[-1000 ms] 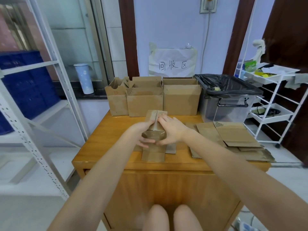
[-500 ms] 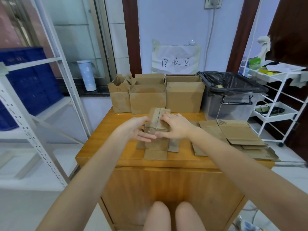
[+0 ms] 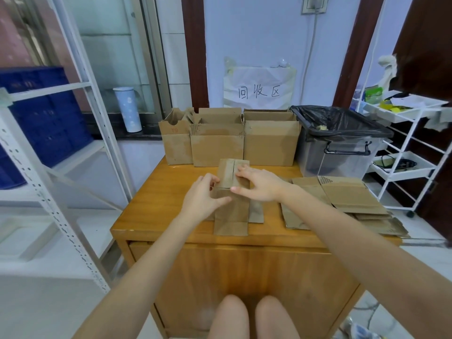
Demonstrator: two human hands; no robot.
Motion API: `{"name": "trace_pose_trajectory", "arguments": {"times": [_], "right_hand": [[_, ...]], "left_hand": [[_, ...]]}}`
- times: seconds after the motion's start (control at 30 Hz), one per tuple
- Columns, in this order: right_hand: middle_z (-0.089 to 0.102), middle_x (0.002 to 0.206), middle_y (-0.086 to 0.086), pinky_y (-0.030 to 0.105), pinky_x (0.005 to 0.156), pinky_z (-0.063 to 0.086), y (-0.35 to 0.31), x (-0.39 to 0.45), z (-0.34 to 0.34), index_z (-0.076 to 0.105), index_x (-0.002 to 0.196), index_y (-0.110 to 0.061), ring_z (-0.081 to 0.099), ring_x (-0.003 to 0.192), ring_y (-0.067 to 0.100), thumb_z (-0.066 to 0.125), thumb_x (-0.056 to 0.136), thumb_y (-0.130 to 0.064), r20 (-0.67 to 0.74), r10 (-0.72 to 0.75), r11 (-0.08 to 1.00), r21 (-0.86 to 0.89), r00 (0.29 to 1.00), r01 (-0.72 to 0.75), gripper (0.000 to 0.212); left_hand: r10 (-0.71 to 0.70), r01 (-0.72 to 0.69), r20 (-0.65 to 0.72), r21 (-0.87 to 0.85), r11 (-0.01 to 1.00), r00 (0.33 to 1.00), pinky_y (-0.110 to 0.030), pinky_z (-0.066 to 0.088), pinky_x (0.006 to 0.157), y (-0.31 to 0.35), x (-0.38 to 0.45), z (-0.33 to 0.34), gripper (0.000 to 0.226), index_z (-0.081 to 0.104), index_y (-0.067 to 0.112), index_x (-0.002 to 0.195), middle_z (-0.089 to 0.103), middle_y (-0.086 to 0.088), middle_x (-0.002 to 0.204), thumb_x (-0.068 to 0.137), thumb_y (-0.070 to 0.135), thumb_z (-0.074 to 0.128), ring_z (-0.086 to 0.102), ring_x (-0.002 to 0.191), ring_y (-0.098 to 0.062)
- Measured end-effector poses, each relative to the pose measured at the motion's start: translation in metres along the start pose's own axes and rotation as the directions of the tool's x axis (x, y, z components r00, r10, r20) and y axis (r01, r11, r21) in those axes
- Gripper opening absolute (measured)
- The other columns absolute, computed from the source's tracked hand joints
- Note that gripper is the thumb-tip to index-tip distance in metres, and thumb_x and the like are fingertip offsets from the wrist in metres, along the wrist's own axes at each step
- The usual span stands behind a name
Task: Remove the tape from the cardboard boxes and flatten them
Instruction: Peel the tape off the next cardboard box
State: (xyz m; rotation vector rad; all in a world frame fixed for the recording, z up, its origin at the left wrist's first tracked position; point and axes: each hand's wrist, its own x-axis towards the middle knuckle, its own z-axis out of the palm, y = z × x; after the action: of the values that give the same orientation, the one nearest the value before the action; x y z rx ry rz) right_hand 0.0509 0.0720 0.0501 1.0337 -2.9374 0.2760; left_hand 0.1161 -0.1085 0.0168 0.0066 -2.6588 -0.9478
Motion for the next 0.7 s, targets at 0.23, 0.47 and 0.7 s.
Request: {"name": "trace_pose_trajectory", "arguments": {"times": [0.23,0.47,0.7], "right_hand": [[0.018,0.160,0.002,0.041,0.118,0.020,0.0064,-0.0011,-0.0014,0.030,0.149,-0.015,0.011,0.148,0.014,0.037,0.092,-0.063,0.027,0.010,0.999,0.051,1.000,-0.012,0.074],[0.020,0.159,0.002,0.039,0.118,0.021,0.0075,0.0015,-0.0035,0.032,0.149,-0.015,0.013,0.147,0.014,0.038,0.094,-0.060,0.045,-0.010,0.998,0.056,0.999,0.007,0.072],[0.021,0.159,0.000,0.036,0.119,0.019,0.0099,0.0003,-0.0047,0.034,0.148,-0.017,0.015,0.147,0.013,0.041,0.094,-0.059,0.039,-0.016,0.996,0.091,0.999,0.013,0.068]], "left_hand": [[0.231,-0.197,-0.121,0.243,0.950,0.965,-0.028,0.046,0.071,-0.0068,0.0003,0.0094,0.041,0.053,0.015,0.114,0.053,0.002,0.107,0.089,0.047,0.060,0.056,0.094,-0.015],[0.416,-0.317,-0.112,0.481,0.818,0.903,-0.026,0.033,0.060,-0.0060,-0.0007,0.0035,0.031,0.058,0.010,0.106,0.059,-0.004,0.093,0.097,0.039,0.051,0.059,0.079,-0.021],[0.616,-0.404,-0.121,0.654,0.639,0.778,-0.025,0.029,0.049,-0.0083,0.0032,0.0049,0.022,0.061,0.011,0.074,0.056,-0.001,0.062,0.080,0.027,0.075,0.055,0.050,-0.018]]}}
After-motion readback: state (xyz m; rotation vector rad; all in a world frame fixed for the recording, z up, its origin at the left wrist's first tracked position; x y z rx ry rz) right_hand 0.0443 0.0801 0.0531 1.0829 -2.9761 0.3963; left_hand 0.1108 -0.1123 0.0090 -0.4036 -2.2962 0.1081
